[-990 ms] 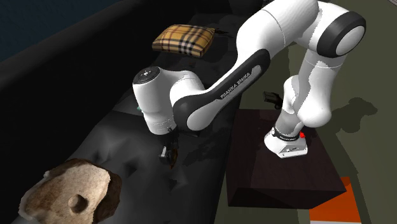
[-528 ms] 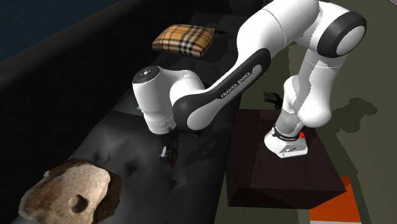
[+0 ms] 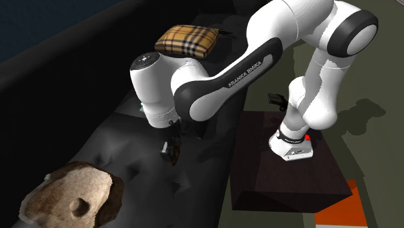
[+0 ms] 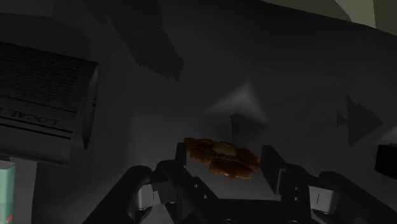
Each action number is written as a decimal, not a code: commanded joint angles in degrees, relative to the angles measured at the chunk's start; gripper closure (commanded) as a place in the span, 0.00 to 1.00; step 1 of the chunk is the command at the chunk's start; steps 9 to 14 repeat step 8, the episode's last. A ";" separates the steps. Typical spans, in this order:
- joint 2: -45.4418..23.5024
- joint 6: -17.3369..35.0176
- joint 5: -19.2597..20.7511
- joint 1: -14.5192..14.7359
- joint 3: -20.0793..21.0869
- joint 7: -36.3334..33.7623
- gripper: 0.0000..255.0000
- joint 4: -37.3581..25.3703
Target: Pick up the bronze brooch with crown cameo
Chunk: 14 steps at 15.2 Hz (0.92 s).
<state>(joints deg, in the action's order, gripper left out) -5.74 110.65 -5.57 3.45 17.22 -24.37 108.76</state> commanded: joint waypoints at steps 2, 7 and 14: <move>0.45 -2.26 -0.06 0.02 0.04 -0.26 1.00 -1.83; 1.06 -5.33 -0.15 -0.04 0.03 -0.45 1.00 -4.32; 1.05 -5.33 -0.15 -0.04 0.03 -0.46 1.00 -4.32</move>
